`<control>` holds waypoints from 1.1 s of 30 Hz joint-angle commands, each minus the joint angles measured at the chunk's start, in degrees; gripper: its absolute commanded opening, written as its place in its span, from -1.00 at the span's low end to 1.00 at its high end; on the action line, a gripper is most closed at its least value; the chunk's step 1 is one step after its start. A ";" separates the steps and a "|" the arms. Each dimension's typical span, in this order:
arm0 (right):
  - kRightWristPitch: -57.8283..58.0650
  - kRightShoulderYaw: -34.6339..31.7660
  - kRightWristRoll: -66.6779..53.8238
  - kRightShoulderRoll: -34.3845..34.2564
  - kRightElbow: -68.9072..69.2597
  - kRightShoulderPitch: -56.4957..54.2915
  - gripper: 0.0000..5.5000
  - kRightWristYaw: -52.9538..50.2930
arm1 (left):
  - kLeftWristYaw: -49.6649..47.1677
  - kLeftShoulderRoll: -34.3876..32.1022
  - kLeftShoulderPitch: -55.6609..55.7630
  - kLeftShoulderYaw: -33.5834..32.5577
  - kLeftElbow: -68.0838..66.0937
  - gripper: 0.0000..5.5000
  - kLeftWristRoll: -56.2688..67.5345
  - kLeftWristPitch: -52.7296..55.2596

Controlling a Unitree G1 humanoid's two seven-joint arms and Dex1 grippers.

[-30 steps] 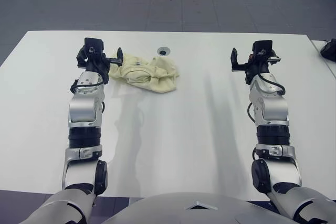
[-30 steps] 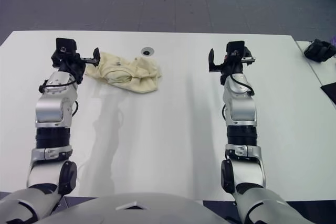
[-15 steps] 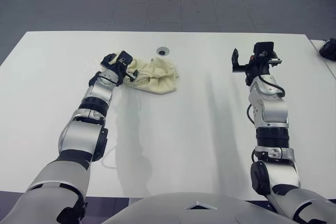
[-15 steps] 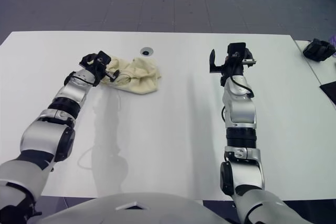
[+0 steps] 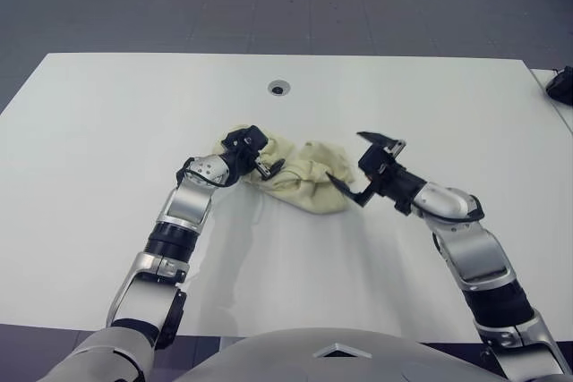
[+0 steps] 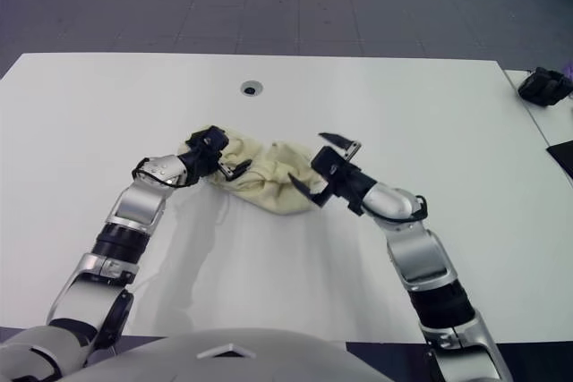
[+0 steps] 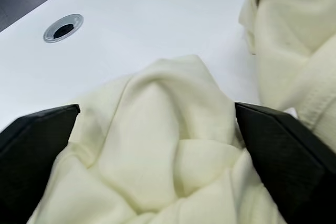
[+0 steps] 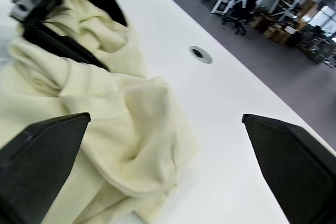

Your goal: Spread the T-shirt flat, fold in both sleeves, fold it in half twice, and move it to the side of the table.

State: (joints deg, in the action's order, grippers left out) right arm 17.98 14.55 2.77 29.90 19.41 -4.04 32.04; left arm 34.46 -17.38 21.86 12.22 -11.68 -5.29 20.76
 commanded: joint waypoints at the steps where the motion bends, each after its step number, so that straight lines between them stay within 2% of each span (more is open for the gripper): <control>1: -1.08 2.72 1.66 1.16 2.37 -0.15 0.96 2.29 | -0.88 0.75 -1.11 -1.38 6.90 0.96 2.08 8.38; 9: -7.11 4.43 8.35 0.33 -1.46 -1.54 0.96 -1.45 | -3.25 0.61 4.72 -11.17 18.60 0.96 10.72 21.32; 14: -10.78 5.94 12.72 1.00 -4.99 -1.46 0.96 -1.79 | -4.92 -3.41 9.43 -17.26 19.89 0.96 13.31 24.39; 25: -10.96 5.42 12.98 0.89 -4.22 -0.36 0.96 0.15 | -6.91 -5.06 8.92 -16.03 19.82 0.96 13.67 23.77; 31: -12.08 5.96 17.19 0.40 -6.33 -1.90 0.96 -2.03 | -7.17 -5.49 8.82 -15.14 20.21 0.96 13.97 23.82; 33: -12.80 5.96 18.13 -0.03 -6.82 -2.27 0.87 -2.71 | -7.19 -5.65 8.95 -14.98 19.91 0.96 14.00 23.62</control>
State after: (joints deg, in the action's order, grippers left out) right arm 6.08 20.36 19.69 30.39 13.31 -5.08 30.17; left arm 27.60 -21.93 31.34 -3.12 7.76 8.60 44.26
